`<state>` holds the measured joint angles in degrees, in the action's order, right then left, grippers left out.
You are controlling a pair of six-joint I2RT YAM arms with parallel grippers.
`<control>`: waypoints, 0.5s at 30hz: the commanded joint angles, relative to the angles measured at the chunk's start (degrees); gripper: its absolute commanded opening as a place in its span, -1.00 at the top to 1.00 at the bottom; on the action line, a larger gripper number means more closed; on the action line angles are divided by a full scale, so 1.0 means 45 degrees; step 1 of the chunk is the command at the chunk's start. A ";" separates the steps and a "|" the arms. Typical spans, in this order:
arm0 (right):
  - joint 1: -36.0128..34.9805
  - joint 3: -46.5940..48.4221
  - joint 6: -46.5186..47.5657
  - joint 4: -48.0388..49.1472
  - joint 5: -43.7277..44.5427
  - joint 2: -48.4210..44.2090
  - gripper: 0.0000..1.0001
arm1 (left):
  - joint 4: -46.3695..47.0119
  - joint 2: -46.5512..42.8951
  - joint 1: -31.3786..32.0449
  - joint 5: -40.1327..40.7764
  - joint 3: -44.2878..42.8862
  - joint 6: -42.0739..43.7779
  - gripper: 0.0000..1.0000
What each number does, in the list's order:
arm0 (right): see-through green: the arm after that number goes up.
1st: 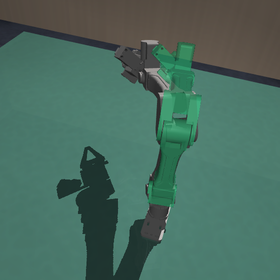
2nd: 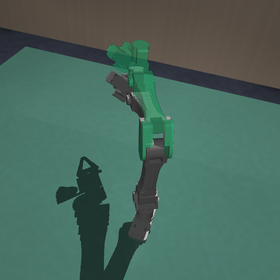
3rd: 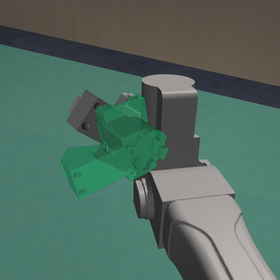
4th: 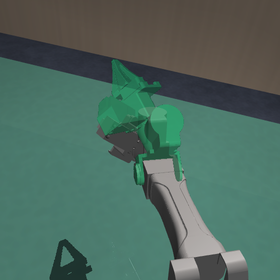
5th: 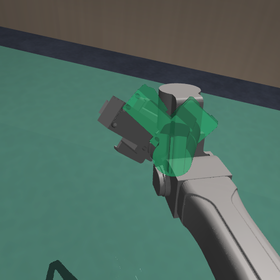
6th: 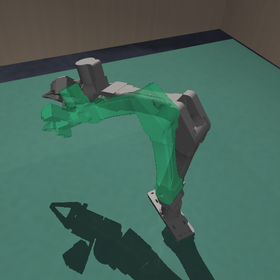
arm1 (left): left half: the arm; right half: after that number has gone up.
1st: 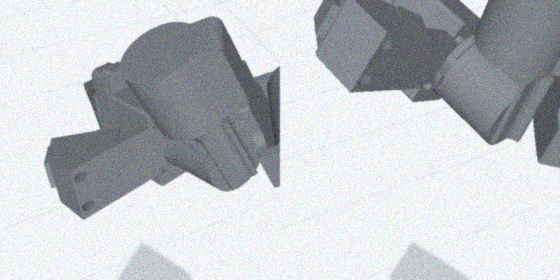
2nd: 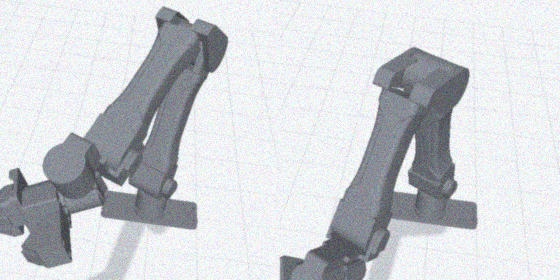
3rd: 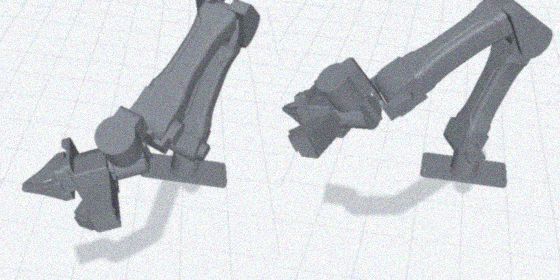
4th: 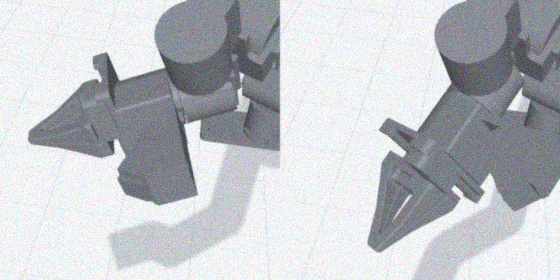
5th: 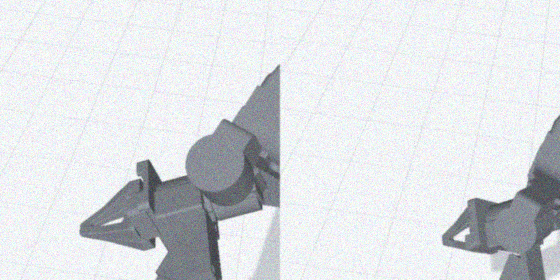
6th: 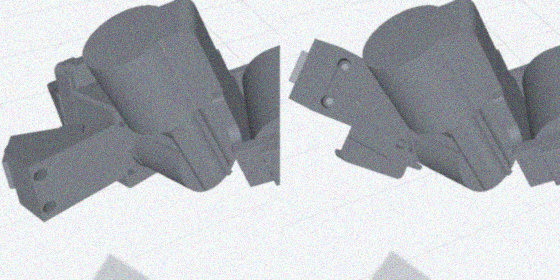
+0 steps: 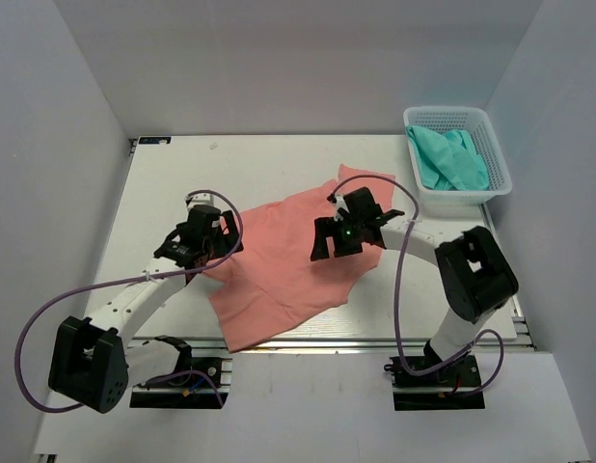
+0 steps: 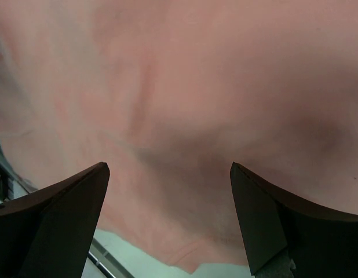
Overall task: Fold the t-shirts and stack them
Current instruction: Flatten out the tshirt
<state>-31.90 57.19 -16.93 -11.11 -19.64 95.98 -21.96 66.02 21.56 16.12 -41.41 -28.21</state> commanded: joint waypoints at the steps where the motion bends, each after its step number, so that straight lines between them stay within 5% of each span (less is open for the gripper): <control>1: 0.0194 0.0355 -0.0729 0.0577 0.0451 0.0990 -0.81 | 0.0582 -0.0394 -0.0006 -0.0672 0.0003 -0.0177 -1.00; 8: 0.1208 0.3108 -0.0633 -0.0888 0.2507 0.3743 -0.81 | -0.0159 0.0287 -0.0124 -0.0633 -0.0387 0.0095 -1.00; 15: 0.2926 0.8398 0.0499 -0.1823 0.1555 0.6772 -0.81 | -0.0863 0.1091 -0.0260 -0.0399 -0.0915 0.0096 -1.00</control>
<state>-22.17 87.68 -18.20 -15.22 -13.65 121.60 -23.90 71.18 20.99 14.11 -43.72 -28.23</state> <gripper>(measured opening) 0.902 0.995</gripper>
